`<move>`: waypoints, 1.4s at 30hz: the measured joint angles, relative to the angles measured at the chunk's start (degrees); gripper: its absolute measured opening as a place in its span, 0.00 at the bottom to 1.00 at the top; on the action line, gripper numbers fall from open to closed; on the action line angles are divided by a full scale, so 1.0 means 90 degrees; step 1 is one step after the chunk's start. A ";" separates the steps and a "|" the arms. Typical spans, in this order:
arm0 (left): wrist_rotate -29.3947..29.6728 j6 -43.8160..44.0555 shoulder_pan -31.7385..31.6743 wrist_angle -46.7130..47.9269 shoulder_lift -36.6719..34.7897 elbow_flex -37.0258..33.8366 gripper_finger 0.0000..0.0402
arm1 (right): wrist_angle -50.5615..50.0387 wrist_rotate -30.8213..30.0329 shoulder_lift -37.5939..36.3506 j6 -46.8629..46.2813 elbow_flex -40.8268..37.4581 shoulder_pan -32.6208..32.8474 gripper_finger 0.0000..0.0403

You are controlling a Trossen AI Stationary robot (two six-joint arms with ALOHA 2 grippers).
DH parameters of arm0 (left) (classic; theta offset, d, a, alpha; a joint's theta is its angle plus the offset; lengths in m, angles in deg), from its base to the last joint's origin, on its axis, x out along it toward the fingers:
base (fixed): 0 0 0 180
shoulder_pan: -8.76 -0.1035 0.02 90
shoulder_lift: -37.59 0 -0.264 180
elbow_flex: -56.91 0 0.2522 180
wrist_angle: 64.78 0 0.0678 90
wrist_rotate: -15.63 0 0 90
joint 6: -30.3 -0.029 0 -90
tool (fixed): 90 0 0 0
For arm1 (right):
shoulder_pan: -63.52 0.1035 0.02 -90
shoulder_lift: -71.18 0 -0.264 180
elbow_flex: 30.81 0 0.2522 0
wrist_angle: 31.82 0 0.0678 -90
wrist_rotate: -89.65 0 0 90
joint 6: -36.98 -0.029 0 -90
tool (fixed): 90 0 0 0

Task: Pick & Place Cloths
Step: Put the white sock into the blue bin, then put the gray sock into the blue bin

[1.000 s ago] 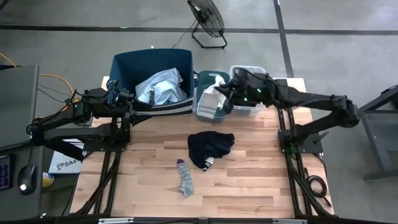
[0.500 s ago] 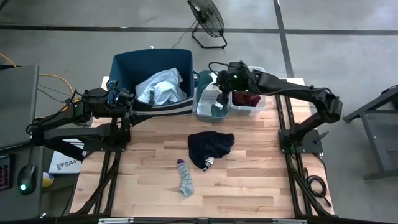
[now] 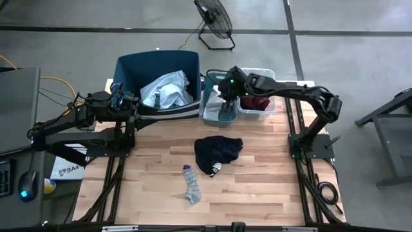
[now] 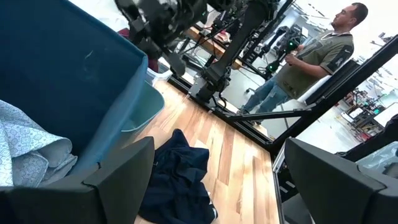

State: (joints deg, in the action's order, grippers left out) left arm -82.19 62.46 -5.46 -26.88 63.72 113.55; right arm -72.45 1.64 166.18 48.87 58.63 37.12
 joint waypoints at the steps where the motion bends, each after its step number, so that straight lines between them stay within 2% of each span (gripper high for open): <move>1: 0.0000 0.0000 -0.0001 0.0000 -0.0001 0.0000 0.87 | -0.0002 0.0014 0.0053 0.0016 0.0000 0.0007 0.01; 9: -0.0002 -0.0022 -0.0002 0.0000 0.0000 0.0000 0.87 | 0.0000 0.0141 0.0310 0.0007 -0.0002 0.0013 0.01; 14: -0.0004 -0.0041 -0.0001 0.0000 -0.0001 0.0000 0.87 | 0.0004 -0.0023 0.0308 0.0007 -0.0002 0.0016 0.08; 19: -0.0036 -0.0041 0.0000 0.0002 0.0000 0.0000 0.87 | 0.0009 -0.0025 0.0308 -0.0234 -0.0002 0.0016 0.22; 27: -0.0090 -0.0120 0.0000 0.0000 -0.0002 0.0000 0.87 | 0.0007 -0.0089 0.0060 -0.0855 -0.0002 0.0147 0.53; 31: -0.0334 -0.0312 0.0000 0.0000 0.0000 0.0000 0.87 | -0.0014 -0.0305 -0.0195 -0.0868 -0.0002 0.0356 0.63; 37: -0.0695 -0.0549 0.0000 0.0043 0.0000 0.0000 0.87 | -0.0350 -0.0885 -0.0660 -0.1220 -0.0002 0.0867 0.65; 42: -0.0739 -0.0572 0.0000 0.0376 0.0134 0.0000 0.87 | -0.0740 -0.1049 -0.1095 -0.2252 -0.0010 0.1375 0.64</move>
State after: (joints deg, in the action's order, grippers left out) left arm -88.84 57.31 -5.46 -23.49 64.92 113.55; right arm -79.11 -7.79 156.33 28.59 58.54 49.49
